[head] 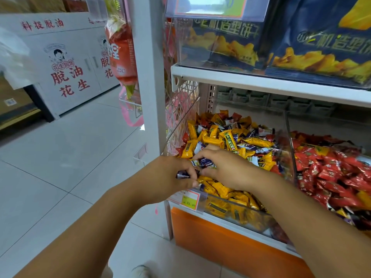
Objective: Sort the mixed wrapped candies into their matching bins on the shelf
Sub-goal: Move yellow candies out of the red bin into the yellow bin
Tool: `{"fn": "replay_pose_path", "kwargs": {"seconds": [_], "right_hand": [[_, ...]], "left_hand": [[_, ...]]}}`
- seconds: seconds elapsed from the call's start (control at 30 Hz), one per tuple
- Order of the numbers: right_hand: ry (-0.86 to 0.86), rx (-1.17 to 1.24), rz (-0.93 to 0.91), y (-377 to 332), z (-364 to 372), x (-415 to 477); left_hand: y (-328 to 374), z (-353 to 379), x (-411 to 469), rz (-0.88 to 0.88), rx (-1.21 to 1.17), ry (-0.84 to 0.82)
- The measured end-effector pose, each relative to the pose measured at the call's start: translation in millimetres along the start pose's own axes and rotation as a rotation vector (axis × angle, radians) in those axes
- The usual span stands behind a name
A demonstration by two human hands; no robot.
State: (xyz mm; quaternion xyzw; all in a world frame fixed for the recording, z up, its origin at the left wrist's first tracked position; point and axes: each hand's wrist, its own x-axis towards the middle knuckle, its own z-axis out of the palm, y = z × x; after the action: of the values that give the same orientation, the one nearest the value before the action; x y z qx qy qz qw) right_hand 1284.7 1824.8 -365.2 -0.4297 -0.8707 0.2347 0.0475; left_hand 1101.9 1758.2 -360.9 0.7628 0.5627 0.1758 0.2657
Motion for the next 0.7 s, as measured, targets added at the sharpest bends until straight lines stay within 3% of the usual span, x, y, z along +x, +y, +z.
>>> {"fn": "replay_pose_path", "kwargs": {"seconds": [0.23,0.43,0.7], "right_hand": [[-0.008,0.050,-0.053,-4.3,-3.6,-12.9],[-0.150,-0.015,-0.040,-5.1,-0.5,-15.5],[0.058,-0.081,0.066,-0.5,-19.2,-33.1]], "left_hand": [[4.3,-1.6,-3.2,-0.027,0.072,0.063],[3.9,-9.9,-9.1,-0.046,0.060,-0.031],[6.1,-11.0,-3.5,-0.062,0.055,0.034]]}}
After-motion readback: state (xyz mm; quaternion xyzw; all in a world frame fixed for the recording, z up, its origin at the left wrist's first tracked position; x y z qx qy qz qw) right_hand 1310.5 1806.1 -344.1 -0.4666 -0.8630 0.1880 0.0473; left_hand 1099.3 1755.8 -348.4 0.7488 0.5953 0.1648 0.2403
